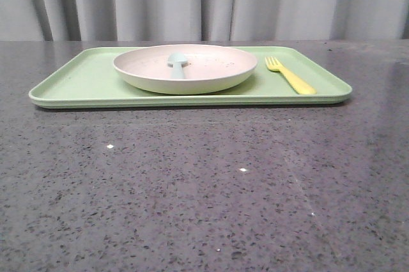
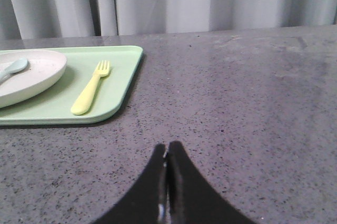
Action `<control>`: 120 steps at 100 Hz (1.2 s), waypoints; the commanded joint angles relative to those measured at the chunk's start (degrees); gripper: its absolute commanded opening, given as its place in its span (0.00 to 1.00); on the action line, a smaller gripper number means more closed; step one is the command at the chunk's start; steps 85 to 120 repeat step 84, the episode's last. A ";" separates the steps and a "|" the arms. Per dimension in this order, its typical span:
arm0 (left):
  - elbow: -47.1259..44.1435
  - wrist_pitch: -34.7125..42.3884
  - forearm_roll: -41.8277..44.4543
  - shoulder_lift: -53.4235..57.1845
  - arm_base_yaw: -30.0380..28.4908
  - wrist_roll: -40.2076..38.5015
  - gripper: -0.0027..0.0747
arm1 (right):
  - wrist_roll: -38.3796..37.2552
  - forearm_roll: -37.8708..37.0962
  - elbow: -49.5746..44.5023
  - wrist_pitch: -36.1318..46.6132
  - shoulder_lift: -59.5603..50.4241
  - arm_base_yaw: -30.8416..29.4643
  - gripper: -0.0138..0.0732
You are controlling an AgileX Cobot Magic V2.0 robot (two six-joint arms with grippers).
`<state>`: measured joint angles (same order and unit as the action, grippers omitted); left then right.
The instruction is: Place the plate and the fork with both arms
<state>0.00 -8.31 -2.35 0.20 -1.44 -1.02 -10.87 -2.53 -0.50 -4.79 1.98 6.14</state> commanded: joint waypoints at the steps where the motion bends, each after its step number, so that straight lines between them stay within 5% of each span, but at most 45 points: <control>1: -0.77 4.21 -0.59 1.79 -0.13 -0.11 0.01 | 0.74 0.54 -0.27 5.59 -1.83 -1.05 0.08; 120: -0.77 4.21 -0.59 1.79 -0.13 -0.11 0.01 | 0.74 0.75 -0.79 2.69 -3.96 -1.28 0.08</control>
